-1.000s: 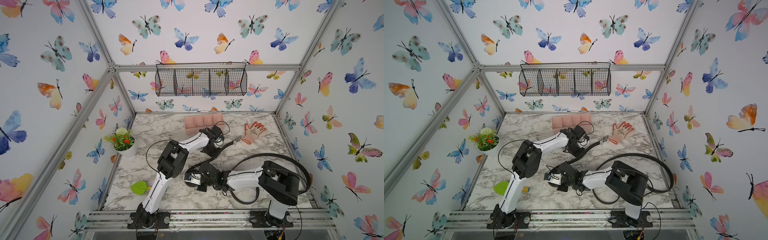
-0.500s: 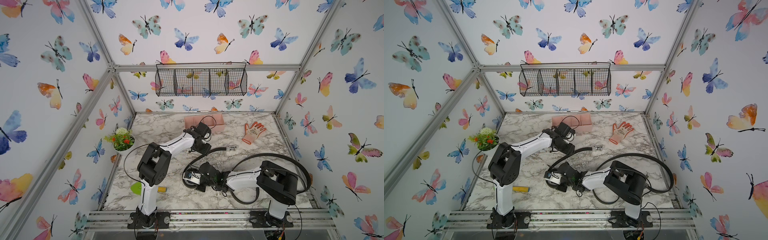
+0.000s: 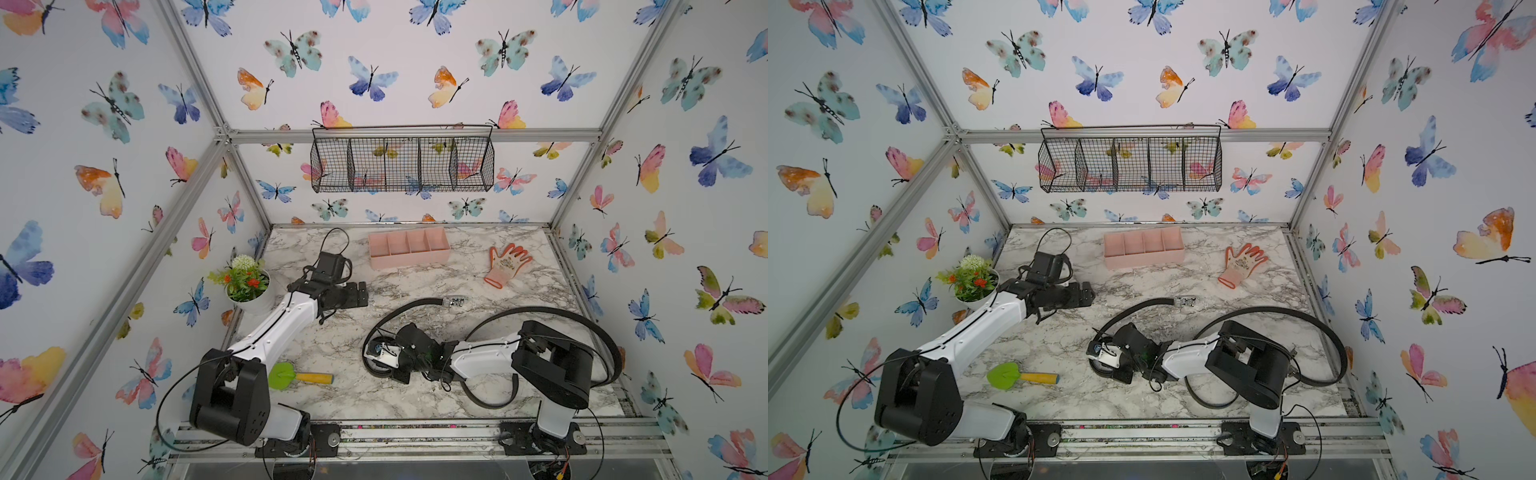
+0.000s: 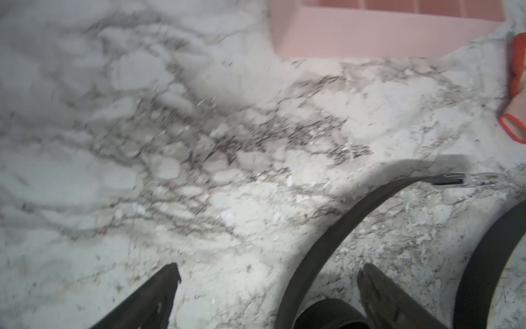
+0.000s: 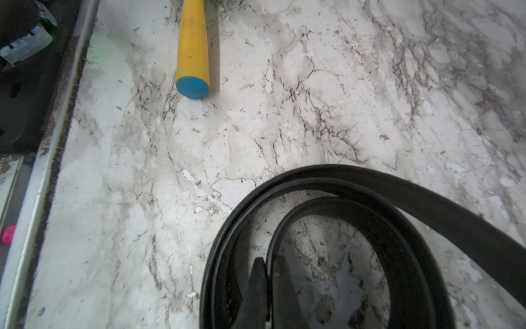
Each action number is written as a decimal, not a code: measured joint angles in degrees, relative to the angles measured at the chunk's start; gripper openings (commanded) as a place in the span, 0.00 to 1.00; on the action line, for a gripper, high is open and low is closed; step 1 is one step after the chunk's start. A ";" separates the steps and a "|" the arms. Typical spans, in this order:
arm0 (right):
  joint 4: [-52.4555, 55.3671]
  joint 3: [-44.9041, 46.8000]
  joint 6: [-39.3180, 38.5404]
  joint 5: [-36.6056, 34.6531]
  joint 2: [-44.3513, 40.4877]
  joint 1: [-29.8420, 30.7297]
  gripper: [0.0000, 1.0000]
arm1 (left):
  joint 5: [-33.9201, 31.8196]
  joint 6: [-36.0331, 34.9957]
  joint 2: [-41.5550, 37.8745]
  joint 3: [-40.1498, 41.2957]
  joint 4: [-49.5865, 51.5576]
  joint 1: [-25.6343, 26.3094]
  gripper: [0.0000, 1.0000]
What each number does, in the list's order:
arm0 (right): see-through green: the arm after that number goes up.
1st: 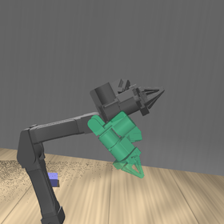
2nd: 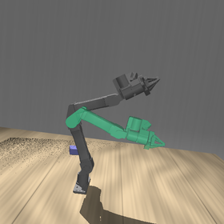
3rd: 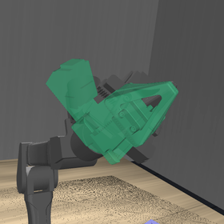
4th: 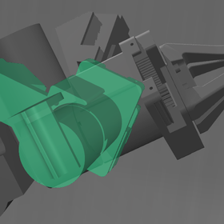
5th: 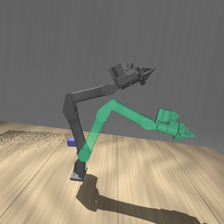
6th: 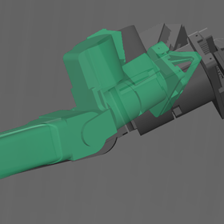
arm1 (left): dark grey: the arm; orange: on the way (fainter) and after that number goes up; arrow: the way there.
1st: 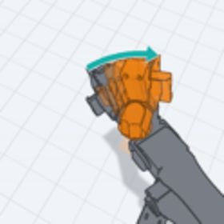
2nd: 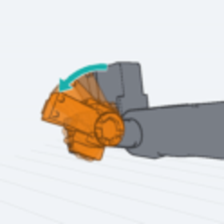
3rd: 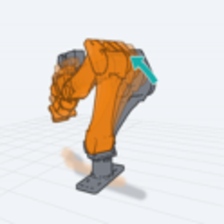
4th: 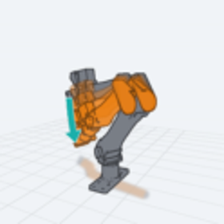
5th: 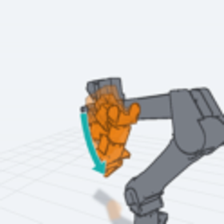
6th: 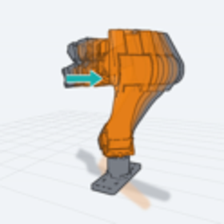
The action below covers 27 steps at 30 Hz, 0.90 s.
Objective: Place the belts into the storage roll
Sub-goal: Roll the belt at the center of the board.
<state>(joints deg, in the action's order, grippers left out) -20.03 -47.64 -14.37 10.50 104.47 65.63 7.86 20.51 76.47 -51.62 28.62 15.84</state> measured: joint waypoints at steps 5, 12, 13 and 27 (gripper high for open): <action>0.09 0.00 0.22 0.07 0.00 0.00 0.03 | 10.19 7.13 -10.36 15.87 -1.75 -2.71 0.99; 0.72 -0.28 0.46 0.22 0.00 0.00 0.03 | 20.04 11.93 -11.30 20.13 -7.02 -2.05 0.82; 0.96 -0.39 0.48 0.24 0.00 0.00 0.03 | 20.81 12.28 -11.30 20.41 -7.67 -1.92 0.79; 2.23 -0.76 1.29 1.03 -0.11 -0.02 0.03 | 21.62 13.44 -7.23 22.16 -10.62 5.42 0.65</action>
<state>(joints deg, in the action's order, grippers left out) -17.80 -48.40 -13.08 11.53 104.36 65.60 29.47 33.95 69.23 -29.45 18.00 21.26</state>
